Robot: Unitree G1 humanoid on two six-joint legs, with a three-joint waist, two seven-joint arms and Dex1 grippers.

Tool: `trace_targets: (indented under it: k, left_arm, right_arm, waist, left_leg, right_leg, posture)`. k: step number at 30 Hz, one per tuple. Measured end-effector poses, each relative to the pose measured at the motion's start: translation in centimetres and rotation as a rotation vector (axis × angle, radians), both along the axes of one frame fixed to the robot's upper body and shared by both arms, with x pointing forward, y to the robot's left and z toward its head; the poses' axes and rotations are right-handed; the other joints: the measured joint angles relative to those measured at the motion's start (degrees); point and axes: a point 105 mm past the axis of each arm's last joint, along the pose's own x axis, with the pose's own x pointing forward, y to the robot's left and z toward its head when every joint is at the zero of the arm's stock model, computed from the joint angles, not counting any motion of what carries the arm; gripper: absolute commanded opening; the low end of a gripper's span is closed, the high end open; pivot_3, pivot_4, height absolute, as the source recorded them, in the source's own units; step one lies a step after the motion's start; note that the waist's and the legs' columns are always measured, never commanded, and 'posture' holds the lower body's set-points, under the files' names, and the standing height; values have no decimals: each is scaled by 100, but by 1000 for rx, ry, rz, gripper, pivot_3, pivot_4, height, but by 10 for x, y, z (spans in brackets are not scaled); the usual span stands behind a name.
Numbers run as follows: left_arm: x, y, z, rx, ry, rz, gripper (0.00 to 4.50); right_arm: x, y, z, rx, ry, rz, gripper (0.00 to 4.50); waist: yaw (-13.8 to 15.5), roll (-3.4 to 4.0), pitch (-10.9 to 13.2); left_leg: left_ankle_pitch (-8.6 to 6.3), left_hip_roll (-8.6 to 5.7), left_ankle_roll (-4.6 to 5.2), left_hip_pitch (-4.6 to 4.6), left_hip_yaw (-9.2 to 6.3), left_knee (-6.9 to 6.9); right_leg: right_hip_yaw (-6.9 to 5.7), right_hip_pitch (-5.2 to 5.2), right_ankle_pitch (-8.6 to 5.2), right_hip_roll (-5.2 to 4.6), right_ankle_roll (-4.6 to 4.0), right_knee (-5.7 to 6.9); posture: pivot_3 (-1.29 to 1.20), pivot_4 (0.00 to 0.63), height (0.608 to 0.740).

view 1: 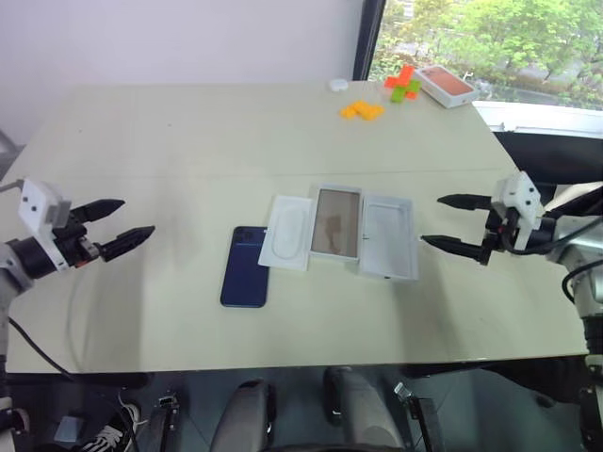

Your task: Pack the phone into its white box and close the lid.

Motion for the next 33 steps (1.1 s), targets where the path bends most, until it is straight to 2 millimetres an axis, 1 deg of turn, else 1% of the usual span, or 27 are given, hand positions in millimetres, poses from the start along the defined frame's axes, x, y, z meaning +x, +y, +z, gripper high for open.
trace_targets:
  k: [3,5,8,12,15,16,18,20,23,24,25,26,28,30,32,33]
  left_arm:
    - [2,-2,-4,-9,13,2,4473]
    - [6,-5,-1,-20,10,7,4473]
    - [12,-14,-1,-47,19,5,4473]
    - [18,-19,-8,-111,73,30,4473]
    - [25,-28,-14,-160,146,56,4473]
    - [27,-32,-19,-179,187,62,4473]
    - [38,-49,-25,-311,260,64,4473]
    - [47,-66,-24,-421,313,40,4473]
    - [67,-88,-7,-547,353,6,4473]
    - [77,-95,-1,-593,355,10,4473]
    - [85,-102,4,-624,366,11,4473]
    - [90,-106,3,-641,386,17,4473]
    - [99,-118,-5,-637,437,23,4473]
    - [105,-131,-22,-627,509,38,4473]
    - [109,-136,-33,-653,551,46,4473]
    - [112,-139,-35,-670,568,49,4473]
  right_arm:
    - [2,-5,-2,-2,-3,-24,4500]
    - [3,-6,-2,-4,-8,-34,4500]
    - [4,-6,-1,-7,-20,-39,4500]
    - [6,-5,2,-7,-32,-42,4500]
    - [8,-2,4,-2,-47,-45,4500]
    - [9,0,5,1,-55,-43,4500]
    - [11,9,7,14,-71,-26,4500]
    - [13,20,8,20,-82,1,4500]
    - [13,36,10,25,-93,42,4500]
    - [12,43,11,28,-97,60,4500]
    - [12,51,13,36,-103,80,4500]
    - [11,57,14,43,-106,92,4500]
    - [10,66,14,38,-104,115,4500]
    - [9,73,15,47,-107,122,4500]
    - [9,76,15,54,-109,124,4500]
    - [9,76,16,54,-110,122,4500]
  waist:
    - [0,0,0]
    - [0,0,0]
    - [6,0,0]
    - [-2,0,0]
    - [0,0,0]
    - [-1,0,-1]
    - [7,-2,-1]
    - [16,-4,-1]
    - [19,-4,-1]
    - [22,-3,-1]
    - [19,-5,-2]
    - [16,-4,-2]
    - [-4,-4,-2]
    - [-1,-4,-2]
    - [2,-5,-2]
    - [9,-5,-1]
  left_leg:
    - [0,0,0,0,0,0]
    - [0,0,0,0,0,0]
    - [0,-1,0,2,-1,0]
    - [0,-1,0,2,-1,1]
    - [0,-2,0,5,-2,1]
    - [0,-2,0,7,-2,1]
    - [0,-1,0,8,-7,6]
    - [1,-2,-1,4,-12,9]
    - [1,-8,-1,2,-17,9]
    - [1,-11,-2,3,-17,9]
    - [1,-11,-2,3,-17,9]
    - [2,-12,-2,4,-17,9]
    - [1,-13,-3,5,-14,7]
    - [2,-13,-3,5,-14,6]
    - [3,-13,-5,2,-15,6]
    - [4,-13,-7,1,-16,7]
  right_leg:
    - [0,0,0,0,0,0]
    - [0,0,0,1,0,1]
    - [0,5,1,0,1,1]
    - [0,5,1,0,1,0]
    - [1,7,1,0,2,3]
    - [1,10,1,1,2,3]
    - [-1,14,2,4,3,4]
    - [-3,13,2,3,3,6]
    - [-4,13,3,0,3,6]
    - [-5,14,3,-2,3,6]
    - [-5,14,4,-2,3,5]
    - [-4,15,4,-3,3,7]
    - [-3,14,4,-3,3,5]
    - [-3,13,4,-2,3,6]
    - [-4,10,4,-2,2,5]
    - [-5,10,4,-2,2,6]
  posture:
    - [0,150,740]
    - [0,150,740]
    - [0,150,740]
    - [0,150,740]
    - [0,150,740]
    - [0,150,740]
    - [0,150,740]
    - [0,150,740]
    - [0,150,740]
    - [0,150,740]
    - [0,150,740]
    - [0,150,740]
    - [0,150,740]
    - [0,150,740]
    - [0,150,740]
    - [0,150,740]
